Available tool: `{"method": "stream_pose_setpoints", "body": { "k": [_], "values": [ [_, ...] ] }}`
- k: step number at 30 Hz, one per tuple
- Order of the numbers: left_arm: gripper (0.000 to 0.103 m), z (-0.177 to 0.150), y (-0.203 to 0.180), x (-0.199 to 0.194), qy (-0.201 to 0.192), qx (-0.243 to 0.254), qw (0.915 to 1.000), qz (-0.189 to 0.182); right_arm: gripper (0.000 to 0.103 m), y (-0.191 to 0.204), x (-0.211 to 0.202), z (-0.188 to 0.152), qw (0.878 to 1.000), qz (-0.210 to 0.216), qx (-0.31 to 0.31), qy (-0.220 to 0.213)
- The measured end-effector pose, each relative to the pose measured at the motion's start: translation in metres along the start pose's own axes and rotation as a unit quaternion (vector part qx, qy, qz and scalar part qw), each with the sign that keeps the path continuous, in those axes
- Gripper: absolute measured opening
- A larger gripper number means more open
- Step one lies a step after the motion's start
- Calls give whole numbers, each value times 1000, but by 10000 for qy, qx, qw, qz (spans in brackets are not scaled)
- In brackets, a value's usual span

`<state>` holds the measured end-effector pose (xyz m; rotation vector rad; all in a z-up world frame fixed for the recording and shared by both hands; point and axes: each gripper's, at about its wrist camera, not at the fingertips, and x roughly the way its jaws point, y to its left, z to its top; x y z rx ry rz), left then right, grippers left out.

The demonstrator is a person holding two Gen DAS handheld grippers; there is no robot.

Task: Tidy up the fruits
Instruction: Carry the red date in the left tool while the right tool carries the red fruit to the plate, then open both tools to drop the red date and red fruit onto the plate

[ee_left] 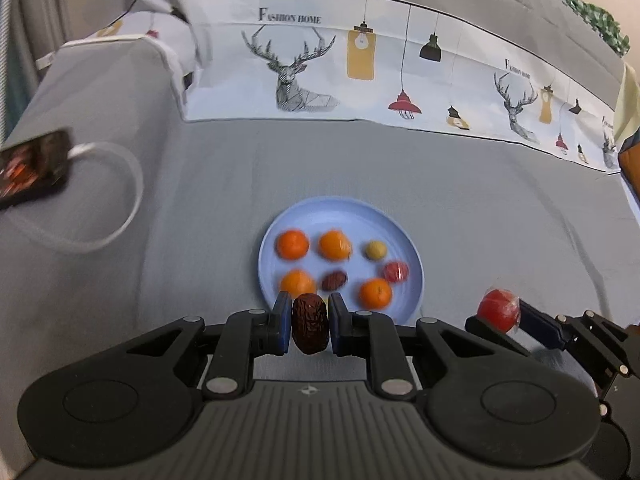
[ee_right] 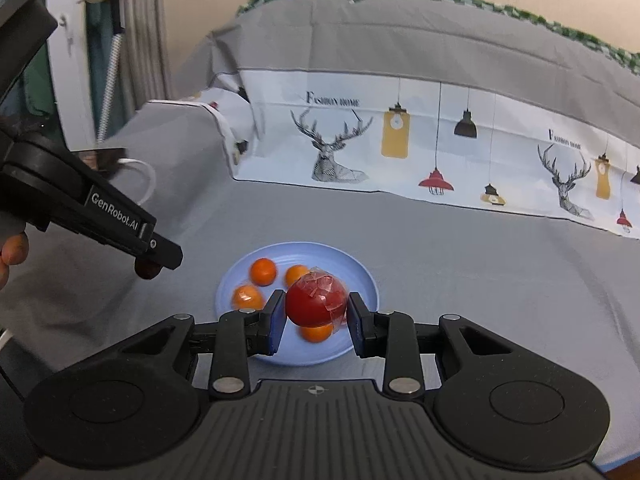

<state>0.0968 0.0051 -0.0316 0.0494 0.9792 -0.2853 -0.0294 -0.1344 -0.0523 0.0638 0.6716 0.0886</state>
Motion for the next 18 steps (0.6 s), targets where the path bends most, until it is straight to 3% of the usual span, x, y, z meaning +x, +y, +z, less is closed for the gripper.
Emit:
{"method": "stream_pose_setpoints", "body": {
  "k": [6,10,18],
  "values": [
    [21,37,-13,68,-61,199,9998,-78,34,-13,66,15,9999,-131,-16,85],
    [21,56,-17,113,101,321,9994,-112,34,-23,109,19,9997,-134,37,215],
    [21,71,-18,178,336,537,9980,-70,34,-37,171,21,9989,-122,26,443]
  ]
}}
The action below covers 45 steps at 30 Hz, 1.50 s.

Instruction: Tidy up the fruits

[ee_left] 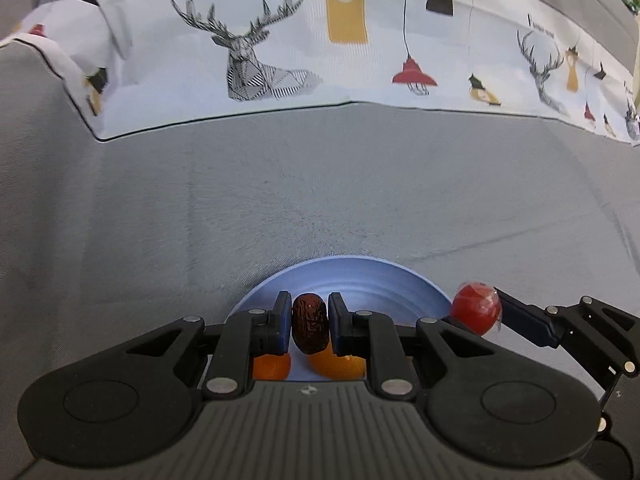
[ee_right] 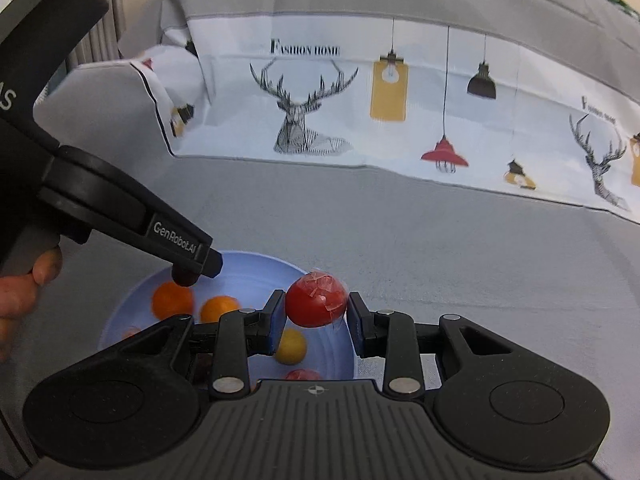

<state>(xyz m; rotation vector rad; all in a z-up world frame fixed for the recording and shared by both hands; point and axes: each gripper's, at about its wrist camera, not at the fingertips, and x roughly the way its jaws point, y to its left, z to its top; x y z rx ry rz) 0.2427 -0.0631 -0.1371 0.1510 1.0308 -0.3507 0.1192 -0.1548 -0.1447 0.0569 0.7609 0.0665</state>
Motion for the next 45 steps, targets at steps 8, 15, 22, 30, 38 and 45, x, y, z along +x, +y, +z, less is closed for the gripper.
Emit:
{"method": "stream_pose_setpoints", "body": {
  "k": [8,15,22,30,38,45],
  "values": [
    [67,0,3,20,-256,103,9986,-453,43,-2,34,-5,9996,51,-156,234],
    [102,-32,11,-43,-533,-21,9986,50,92,-8,-12,-10,9999,10,-83,129],
    [103,-94,17,-120,-195,-484,9964,663,99,1,-106,-37,9990,139,288,301],
    [103,-139,0,-187,-319,-356,9937,1012,102,31,-175,-50,9996,-97,217,-179],
    [103,-172,-3,-224,-505,-628,9903,1129,102,50,-214,-69,9986,-305,61,-424],
    [103,-181,-12,-239,-712,-548,9893,1148,102,55,-236,-73,9970,-384,-140,-654]
  ]
}}
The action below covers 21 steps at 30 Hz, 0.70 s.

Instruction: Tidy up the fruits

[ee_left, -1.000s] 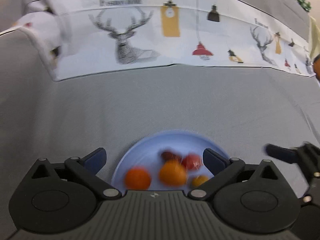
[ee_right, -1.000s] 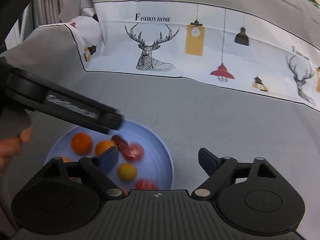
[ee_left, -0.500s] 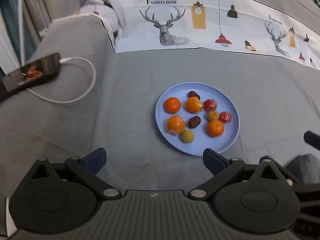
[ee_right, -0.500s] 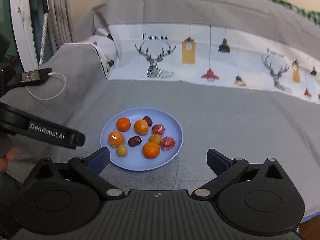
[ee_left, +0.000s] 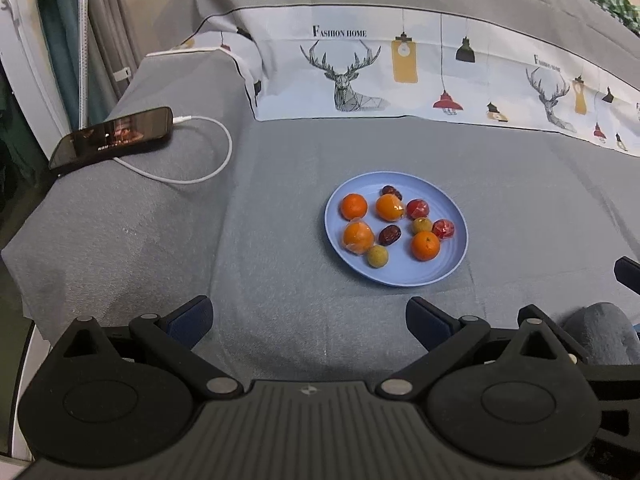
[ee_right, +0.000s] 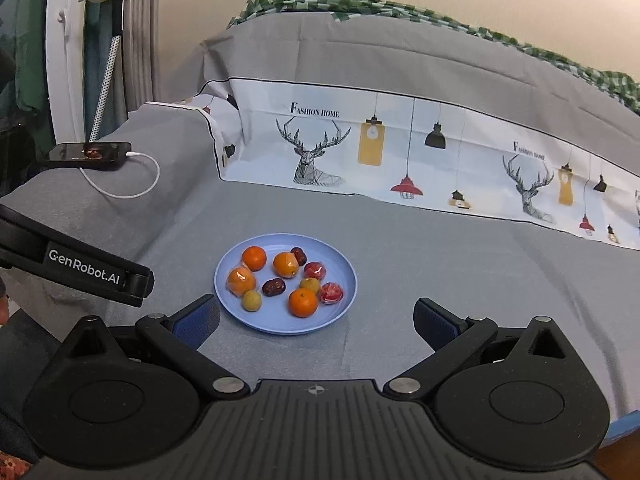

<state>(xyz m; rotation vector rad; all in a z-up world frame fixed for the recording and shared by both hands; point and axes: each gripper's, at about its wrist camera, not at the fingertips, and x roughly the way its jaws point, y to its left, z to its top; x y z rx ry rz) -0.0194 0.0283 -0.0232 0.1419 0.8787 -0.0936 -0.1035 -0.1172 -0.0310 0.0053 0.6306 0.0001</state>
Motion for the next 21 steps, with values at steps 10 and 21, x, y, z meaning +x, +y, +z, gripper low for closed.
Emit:
{"method": "stream_pose_setpoints", "body": {
  "k": [10,21],
  "values": [
    [103,-2,-4,-5,-62,131,9999,-19,102,3,-9,0,9999,-69,-81,-114],
    [103,-3,-3,-2,-86,237,9997,-10,102,4,-7,1,9999,-46,-97,-29]
  ]
}}
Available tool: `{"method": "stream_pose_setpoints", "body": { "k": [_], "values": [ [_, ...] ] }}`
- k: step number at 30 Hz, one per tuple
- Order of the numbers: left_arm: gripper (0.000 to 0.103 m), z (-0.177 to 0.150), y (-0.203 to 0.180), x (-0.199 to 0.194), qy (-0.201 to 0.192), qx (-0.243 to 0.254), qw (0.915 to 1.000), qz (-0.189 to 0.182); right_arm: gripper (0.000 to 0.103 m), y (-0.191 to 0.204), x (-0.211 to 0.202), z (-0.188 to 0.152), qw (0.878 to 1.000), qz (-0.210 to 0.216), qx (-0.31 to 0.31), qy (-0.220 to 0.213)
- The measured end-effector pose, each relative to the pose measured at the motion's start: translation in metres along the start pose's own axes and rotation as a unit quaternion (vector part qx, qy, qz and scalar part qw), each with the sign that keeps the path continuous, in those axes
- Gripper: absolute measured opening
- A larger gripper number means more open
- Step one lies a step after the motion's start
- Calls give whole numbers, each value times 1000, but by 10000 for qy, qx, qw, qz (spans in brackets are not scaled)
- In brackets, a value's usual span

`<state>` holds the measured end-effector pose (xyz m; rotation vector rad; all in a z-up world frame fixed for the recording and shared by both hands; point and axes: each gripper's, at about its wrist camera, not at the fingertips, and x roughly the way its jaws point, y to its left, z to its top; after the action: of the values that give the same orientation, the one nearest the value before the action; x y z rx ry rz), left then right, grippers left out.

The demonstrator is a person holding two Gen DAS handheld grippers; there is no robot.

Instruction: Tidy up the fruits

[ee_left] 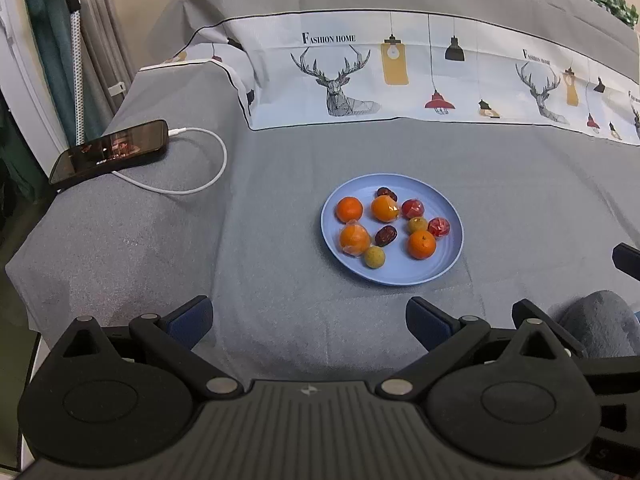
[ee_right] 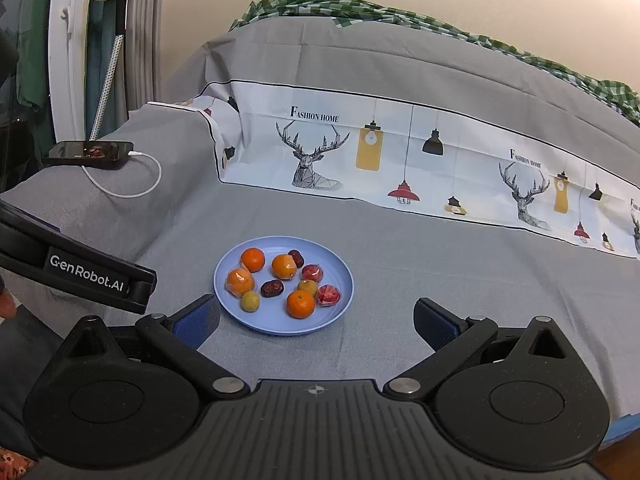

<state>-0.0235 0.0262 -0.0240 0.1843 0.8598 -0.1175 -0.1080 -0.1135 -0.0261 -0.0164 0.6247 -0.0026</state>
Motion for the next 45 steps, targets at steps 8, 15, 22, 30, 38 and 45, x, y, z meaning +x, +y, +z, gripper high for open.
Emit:
{"method": "stream_pose_setpoints", "body": {
  "k": [8,15,22,30,38,45],
  "values": [
    [103,-2,1,-3,-54,-32,9999,-90,102,0,1,-1,10000,-1,5,17],
    [103,-3,-3,-4,-92,60,9999,-45,102,0,2,-1,10000,-9,41,22],
    [103,-3,-2,-2,-46,42,10000,-40,102,0,2,-1,10000,-7,48,23],
    [103,-2,-2,1,15,56,10000,-33,102,1,2,-1,10000,-13,51,23],
    [103,-2,-2,2,3,93,10000,32,102,2,2,-1,10000,-16,50,16],
    [103,-4,-5,1,-16,154,9999,52,102,2,2,-1,10000,-17,50,23]
  ]
}}
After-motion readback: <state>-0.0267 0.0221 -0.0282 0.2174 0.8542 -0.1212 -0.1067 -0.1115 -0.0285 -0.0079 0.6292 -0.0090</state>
